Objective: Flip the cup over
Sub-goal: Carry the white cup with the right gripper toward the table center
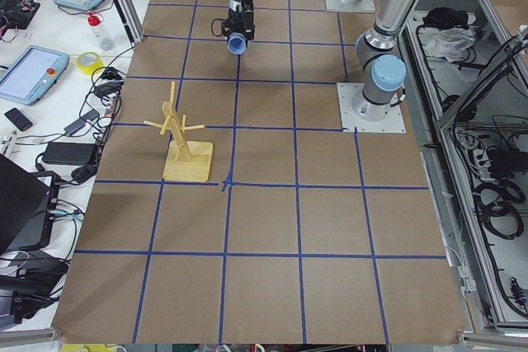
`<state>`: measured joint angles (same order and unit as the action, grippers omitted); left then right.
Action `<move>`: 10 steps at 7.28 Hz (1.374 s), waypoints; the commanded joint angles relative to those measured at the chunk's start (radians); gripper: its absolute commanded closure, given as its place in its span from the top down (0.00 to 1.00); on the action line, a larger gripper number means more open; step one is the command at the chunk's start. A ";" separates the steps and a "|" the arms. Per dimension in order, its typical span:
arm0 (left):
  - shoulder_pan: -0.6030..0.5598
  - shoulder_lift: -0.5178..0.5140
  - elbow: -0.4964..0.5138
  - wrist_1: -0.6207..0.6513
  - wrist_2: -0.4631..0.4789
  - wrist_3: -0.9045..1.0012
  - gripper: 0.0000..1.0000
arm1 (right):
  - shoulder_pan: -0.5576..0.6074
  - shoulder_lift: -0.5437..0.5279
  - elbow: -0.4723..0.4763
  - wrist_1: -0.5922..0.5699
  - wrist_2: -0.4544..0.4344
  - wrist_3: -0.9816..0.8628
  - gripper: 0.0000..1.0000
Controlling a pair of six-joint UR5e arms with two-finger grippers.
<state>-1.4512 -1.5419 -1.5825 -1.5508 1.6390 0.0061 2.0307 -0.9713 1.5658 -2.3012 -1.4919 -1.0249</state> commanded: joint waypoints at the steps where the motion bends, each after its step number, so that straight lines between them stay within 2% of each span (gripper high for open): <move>1: 0.002 -0.001 -0.001 0.000 -0.004 0.000 1.00 | -0.001 0.016 0.002 -0.003 0.001 -0.008 0.00; 3: 0.003 -0.001 -0.005 0.000 -0.011 0.000 1.00 | -0.001 0.020 0.003 -0.029 -0.004 -0.006 0.00; 4: 0.003 -0.001 -0.007 0.000 -0.011 0.000 1.00 | -0.001 0.019 0.003 -0.030 -0.004 -0.004 0.07; 8: 0.003 0.000 -0.005 -0.011 0.004 -0.002 1.00 | -0.001 0.020 0.007 -0.026 -0.002 -0.001 0.68; 9: 0.003 0.000 -0.008 -0.011 0.005 -0.002 1.00 | -0.006 0.016 0.007 -0.026 0.008 -0.001 0.81; 10: 0.005 0.000 -0.011 -0.011 0.001 -0.002 1.00 | -0.006 0.016 0.007 -0.026 0.008 0.006 0.83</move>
<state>-1.4478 -1.5417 -1.5904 -1.5615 1.6424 0.0046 2.0264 -0.9540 1.5724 -2.3275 -1.4870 -1.0246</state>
